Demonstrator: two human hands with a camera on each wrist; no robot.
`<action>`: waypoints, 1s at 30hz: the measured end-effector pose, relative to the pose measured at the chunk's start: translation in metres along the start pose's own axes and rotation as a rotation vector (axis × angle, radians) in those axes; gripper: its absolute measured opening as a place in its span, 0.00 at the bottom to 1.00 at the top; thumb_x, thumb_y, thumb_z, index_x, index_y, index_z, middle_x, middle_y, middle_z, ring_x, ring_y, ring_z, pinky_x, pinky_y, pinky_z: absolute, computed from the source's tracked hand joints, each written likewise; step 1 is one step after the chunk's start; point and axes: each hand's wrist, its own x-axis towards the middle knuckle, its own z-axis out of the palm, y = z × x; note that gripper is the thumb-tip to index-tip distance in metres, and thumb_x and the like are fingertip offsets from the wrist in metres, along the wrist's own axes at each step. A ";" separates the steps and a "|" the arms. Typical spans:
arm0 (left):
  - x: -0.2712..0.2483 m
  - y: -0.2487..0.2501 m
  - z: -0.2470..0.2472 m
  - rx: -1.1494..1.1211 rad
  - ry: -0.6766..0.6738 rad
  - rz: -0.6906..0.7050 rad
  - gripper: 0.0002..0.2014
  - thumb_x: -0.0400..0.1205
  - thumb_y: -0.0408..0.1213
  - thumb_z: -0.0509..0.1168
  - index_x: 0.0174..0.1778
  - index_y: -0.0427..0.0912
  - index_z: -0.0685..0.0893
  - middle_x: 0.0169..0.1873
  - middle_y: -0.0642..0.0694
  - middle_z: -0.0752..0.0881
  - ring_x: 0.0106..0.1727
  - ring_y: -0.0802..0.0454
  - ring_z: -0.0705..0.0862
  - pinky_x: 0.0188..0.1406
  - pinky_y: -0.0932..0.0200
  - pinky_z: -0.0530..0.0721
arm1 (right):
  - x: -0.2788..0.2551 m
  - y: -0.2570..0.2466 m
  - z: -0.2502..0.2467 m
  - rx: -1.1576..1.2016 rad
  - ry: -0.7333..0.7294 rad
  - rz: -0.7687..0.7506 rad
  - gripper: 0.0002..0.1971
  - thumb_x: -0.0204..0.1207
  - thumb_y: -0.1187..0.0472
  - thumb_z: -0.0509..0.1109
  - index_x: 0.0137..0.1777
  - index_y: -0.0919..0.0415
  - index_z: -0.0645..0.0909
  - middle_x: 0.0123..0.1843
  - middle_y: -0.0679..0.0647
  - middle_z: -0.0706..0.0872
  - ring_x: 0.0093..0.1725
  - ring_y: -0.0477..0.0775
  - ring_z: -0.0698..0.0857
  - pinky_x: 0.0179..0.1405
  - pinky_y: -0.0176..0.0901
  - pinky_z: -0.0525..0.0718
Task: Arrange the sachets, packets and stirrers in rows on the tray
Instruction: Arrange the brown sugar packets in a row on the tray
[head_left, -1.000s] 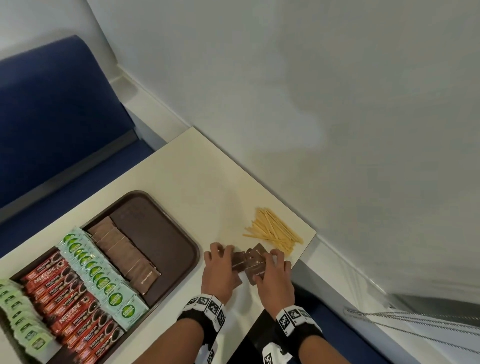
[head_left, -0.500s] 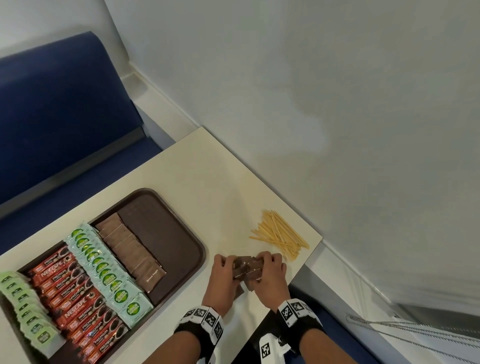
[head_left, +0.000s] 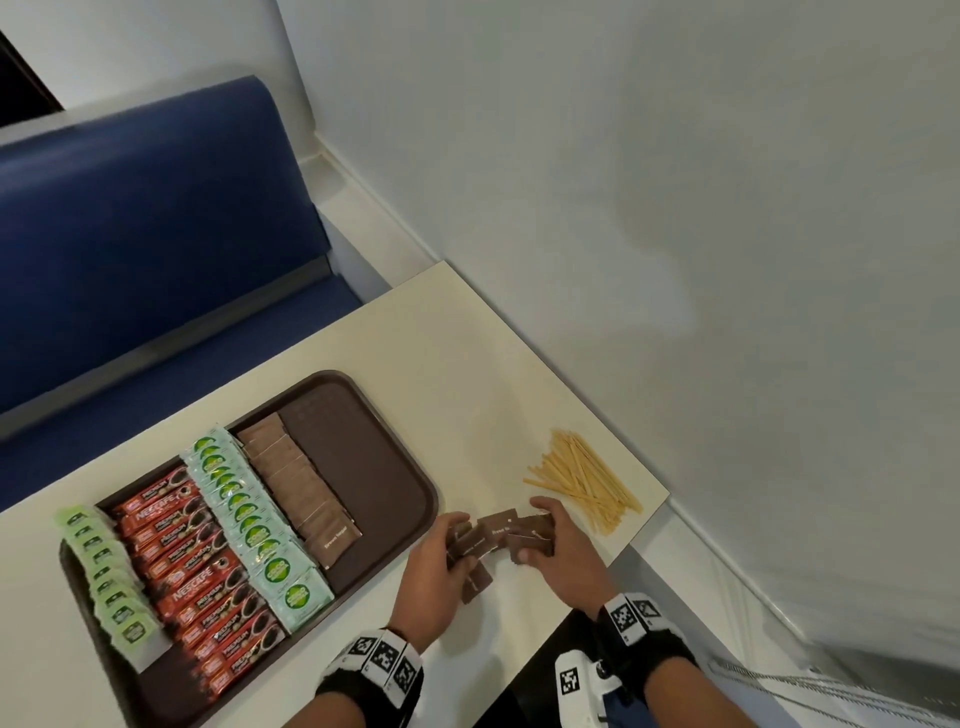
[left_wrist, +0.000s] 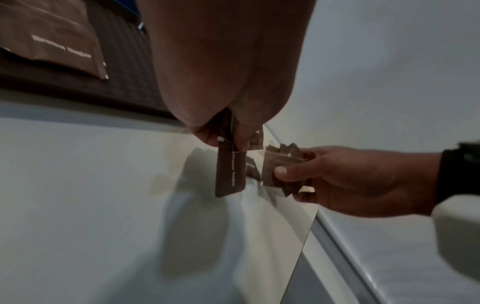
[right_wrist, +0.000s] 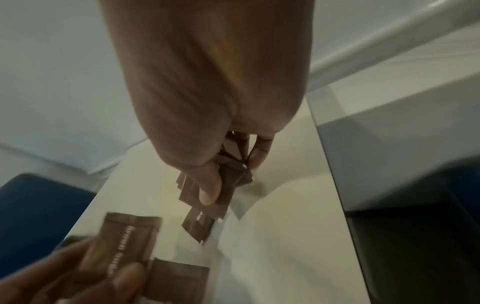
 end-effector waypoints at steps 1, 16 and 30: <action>-0.002 0.002 -0.005 -0.027 0.006 -0.002 0.22 0.86 0.20 0.70 0.70 0.48 0.82 0.57 0.58 0.89 0.50 0.78 0.87 0.43 0.77 0.84 | 0.004 -0.005 0.001 -0.051 -0.054 -0.030 0.40 0.75 0.66 0.80 0.82 0.41 0.67 0.66 0.42 0.87 0.64 0.43 0.88 0.71 0.46 0.85; -0.029 0.012 -0.110 -0.758 0.207 -0.177 0.15 0.91 0.22 0.65 0.72 0.39 0.82 0.64 0.37 0.90 0.58 0.37 0.95 0.65 0.32 0.92 | 0.017 -0.024 0.031 -0.705 -0.078 -0.277 0.32 0.79 0.63 0.70 0.81 0.49 0.65 0.77 0.48 0.60 0.74 0.56 0.70 0.74 0.49 0.79; -0.074 0.022 -0.142 -1.021 0.237 -0.301 0.16 0.89 0.19 0.65 0.70 0.37 0.80 0.66 0.34 0.88 0.65 0.34 0.91 0.55 0.38 0.96 | -0.001 -0.032 0.035 -0.828 0.049 -0.160 0.24 0.80 0.57 0.73 0.71 0.49 0.66 0.71 0.53 0.68 0.69 0.60 0.72 0.70 0.54 0.76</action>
